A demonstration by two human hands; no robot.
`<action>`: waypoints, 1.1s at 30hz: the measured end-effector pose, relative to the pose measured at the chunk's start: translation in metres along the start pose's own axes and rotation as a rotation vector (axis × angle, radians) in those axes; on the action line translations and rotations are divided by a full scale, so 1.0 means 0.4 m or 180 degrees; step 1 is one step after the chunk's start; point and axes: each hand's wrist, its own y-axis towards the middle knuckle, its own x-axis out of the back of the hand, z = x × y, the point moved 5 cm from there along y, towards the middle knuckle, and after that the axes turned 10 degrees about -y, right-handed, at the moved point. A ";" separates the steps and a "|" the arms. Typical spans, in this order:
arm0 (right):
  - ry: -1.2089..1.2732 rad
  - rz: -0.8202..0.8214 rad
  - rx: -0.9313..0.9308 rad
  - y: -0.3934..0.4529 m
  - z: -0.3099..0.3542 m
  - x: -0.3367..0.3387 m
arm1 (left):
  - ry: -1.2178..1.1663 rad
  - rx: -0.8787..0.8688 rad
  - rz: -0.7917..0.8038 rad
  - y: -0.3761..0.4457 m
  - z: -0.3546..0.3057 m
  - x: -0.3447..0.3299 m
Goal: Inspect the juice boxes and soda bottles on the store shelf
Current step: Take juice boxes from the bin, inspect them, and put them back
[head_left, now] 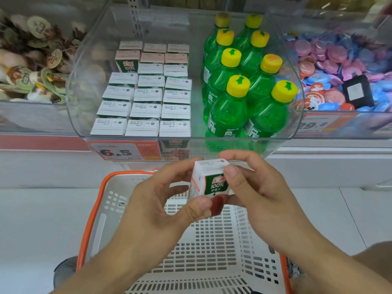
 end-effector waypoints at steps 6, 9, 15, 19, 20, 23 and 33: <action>0.0099 -0.0302 -0.0210 0.004 -0.011 0.008 | -0.0688 0.0418 0.0500 -0.010 0.004 -0.033; 0.0246 -0.0168 -0.0358 0.003 -0.020 0.005 | -0.0642 0.0638 0.0755 -0.014 0.008 -0.035; 0.0212 0.0012 -0.0475 -0.001 -0.020 -0.008 | -0.0334 0.0619 0.0542 -0.017 0.018 -0.029; 0.0301 0.0174 -0.0212 0.005 -0.002 -0.018 | -0.0191 0.0574 0.0555 -0.014 0.013 -0.023; 0.0340 0.0234 -0.0183 0.006 0.002 -0.019 | -0.0199 0.0584 0.0556 -0.014 0.012 -0.021; 0.0301 0.0477 -0.0164 0.011 0.008 -0.013 | -0.0328 0.0634 0.0516 -0.013 0.010 -0.019; 0.0085 0.1151 0.0015 0.005 0.020 -0.009 | -0.0245 0.0673 0.0495 -0.015 0.007 -0.015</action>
